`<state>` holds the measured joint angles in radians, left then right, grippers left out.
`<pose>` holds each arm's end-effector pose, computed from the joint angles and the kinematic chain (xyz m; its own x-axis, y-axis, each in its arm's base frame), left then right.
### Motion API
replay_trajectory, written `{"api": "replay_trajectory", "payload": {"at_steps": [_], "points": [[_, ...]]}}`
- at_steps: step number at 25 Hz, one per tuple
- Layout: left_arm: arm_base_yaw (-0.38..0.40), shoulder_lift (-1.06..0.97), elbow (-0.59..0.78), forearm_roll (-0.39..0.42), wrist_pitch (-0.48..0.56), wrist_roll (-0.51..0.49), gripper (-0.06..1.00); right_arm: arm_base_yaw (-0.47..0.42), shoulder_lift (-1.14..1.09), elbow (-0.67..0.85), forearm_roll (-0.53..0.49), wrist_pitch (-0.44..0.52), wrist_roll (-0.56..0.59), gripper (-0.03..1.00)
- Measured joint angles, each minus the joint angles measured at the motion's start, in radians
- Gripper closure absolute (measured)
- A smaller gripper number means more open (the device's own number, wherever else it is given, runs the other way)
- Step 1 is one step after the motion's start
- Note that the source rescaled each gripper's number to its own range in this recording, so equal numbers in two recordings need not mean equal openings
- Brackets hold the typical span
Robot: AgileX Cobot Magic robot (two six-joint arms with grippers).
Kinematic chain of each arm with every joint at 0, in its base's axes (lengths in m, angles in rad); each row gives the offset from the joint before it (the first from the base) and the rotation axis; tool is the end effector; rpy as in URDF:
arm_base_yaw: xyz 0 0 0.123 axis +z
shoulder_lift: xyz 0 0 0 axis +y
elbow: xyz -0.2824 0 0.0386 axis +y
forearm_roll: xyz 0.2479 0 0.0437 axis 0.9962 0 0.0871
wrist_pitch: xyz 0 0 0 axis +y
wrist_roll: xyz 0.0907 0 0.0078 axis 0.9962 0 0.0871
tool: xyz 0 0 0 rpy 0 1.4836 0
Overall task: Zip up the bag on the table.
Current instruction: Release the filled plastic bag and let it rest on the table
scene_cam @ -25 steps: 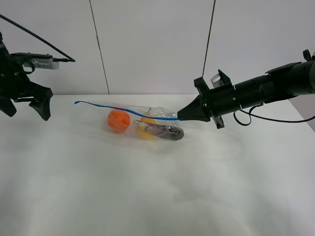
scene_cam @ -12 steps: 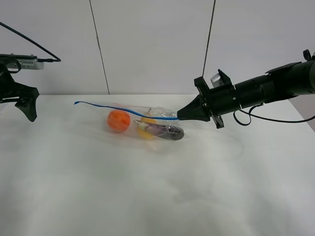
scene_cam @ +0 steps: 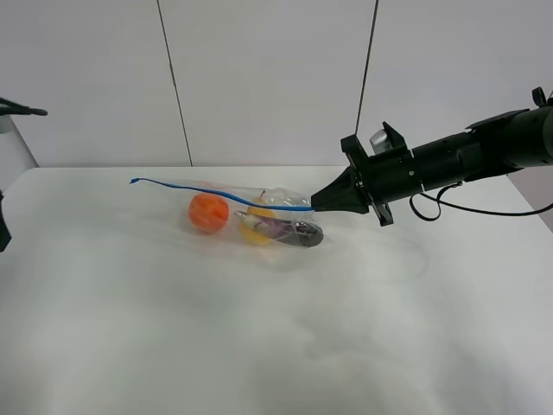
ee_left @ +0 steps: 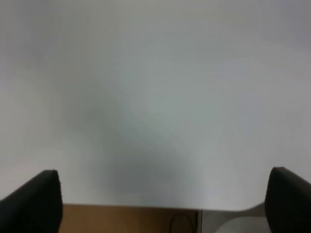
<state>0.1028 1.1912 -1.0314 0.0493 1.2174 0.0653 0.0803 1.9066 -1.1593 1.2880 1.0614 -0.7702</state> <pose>0.2065 0.0255 0.3159 -0.9619 -0.0166 -0.2729 -0.0362 0.9971 0.0671 0.3551 0.1052 0.1958 -0.9732 0.0640 -0.2211 -0.1575 0.5154 0.8424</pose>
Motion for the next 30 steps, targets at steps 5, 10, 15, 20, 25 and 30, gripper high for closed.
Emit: {"api": "replay_trajectory", "payload": {"at_steps": [5, 10, 15, 20, 25, 30], "points": [[0.000, -0.273, 0.208, -0.004, 0.000, -0.065, -0.06, 0.000, 0.000, 0.000, 0.001, 0.014, 0.000, 0.97], [-0.032, -0.447, 0.420, -0.021, -0.030, -0.080, -0.06, 0.000, 0.000, 0.000, 0.003, 0.015, 0.000, 0.97], [-0.102, -0.554, 0.451, -0.049, -0.051, -0.080, -0.06, 0.000, 0.000, 0.000, 0.004, 0.015, 0.000, 0.97], [-0.131, -0.680, 0.452, -0.049, -0.051, -0.078, -0.06, 0.000, 0.000, 0.000, 0.005, 0.017, 0.000, 0.97], [-0.131, -0.918, 0.457, -0.049, -0.051, -0.077, -0.06, 0.000, 0.000, 0.000, 0.005, 0.017, 0.000, 0.97], [-0.131, -1.135, 0.458, -0.049, -0.050, -0.077, -0.06, 0.000, 0.000, 0.000, 0.005, 0.017, 0.000, 0.97]]}}
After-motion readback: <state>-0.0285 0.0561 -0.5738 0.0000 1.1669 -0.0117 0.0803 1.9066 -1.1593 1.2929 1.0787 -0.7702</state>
